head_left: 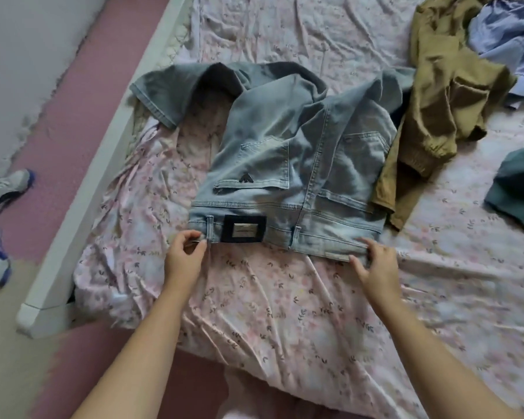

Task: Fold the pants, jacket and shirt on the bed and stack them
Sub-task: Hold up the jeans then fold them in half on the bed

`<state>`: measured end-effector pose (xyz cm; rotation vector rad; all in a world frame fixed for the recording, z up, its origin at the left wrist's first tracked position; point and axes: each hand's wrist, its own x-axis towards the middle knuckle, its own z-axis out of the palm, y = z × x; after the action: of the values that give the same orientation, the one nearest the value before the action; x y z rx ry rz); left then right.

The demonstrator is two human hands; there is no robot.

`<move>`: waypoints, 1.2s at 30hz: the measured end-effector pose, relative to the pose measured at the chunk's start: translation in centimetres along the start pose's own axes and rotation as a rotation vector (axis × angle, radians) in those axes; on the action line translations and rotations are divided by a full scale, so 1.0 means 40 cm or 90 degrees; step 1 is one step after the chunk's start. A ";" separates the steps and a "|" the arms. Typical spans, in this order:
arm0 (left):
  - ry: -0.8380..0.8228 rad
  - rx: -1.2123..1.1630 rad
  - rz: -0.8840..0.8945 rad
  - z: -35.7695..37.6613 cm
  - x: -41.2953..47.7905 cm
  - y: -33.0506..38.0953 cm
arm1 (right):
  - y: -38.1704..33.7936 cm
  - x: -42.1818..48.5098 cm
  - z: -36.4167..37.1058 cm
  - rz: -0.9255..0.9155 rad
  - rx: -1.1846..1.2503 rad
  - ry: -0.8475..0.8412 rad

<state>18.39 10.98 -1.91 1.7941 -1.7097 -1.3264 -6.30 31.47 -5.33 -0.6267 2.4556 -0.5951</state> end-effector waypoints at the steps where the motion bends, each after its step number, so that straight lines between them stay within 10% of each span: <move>1: 0.001 -0.015 -0.008 0.006 0.010 -0.013 | 0.008 0.005 0.010 0.014 -0.002 0.024; 15: -0.004 -0.023 0.055 -0.035 0.006 0.047 | -0.060 -0.036 -0.024 0.016 0.218 0.103; 22: -0.079 -0.013 0.171 -0.164 -0.175 0.278 | -0.176 -0.240 -0.271 0.008 0.347 -0.005; 30: -0.181 -0.070 0.189 -0.281 -0.359 0.524 | -0.294 -0.453 -0.568 0.009 0.605 0.105; 36: -0.040 -0.090 0.370 -0.350 -0.419 0.756 | -0.384 -0.485 -0.856 -0.135 0.697 0.150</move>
<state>13.71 14.45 34.94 1.0630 -1.9113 -1.2087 -7.11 39.21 36.20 -0.3440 1.8187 -1.9617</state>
